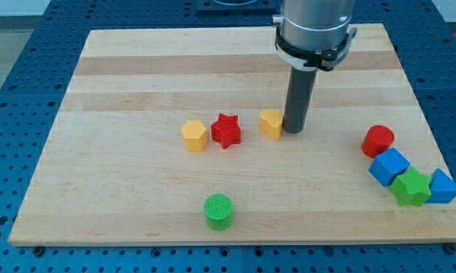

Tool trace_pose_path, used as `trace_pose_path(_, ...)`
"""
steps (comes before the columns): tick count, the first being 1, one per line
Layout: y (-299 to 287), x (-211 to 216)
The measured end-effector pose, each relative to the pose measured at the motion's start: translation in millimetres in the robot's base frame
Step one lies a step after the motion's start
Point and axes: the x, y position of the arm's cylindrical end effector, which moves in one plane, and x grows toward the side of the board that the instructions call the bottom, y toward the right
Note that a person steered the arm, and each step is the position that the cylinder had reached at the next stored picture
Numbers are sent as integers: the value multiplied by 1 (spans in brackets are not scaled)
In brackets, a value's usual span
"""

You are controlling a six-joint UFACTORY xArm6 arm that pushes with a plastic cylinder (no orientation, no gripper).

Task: Slide the red circle to the right of the yellow heart

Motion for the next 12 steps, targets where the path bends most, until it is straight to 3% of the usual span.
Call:
trace_pose_path(2, -29, 0)
trace_pose_path(3, -11, -6)
trace_pose_path(4, 71, -36)
trace_pose_path(5, 183, -37)
trace_pose_path(6, 259, 4)
trace_pose_path(7, 264, 25)
trace_pose_path(11, 62, 39)
trace_pose_path(12, 50, 39)
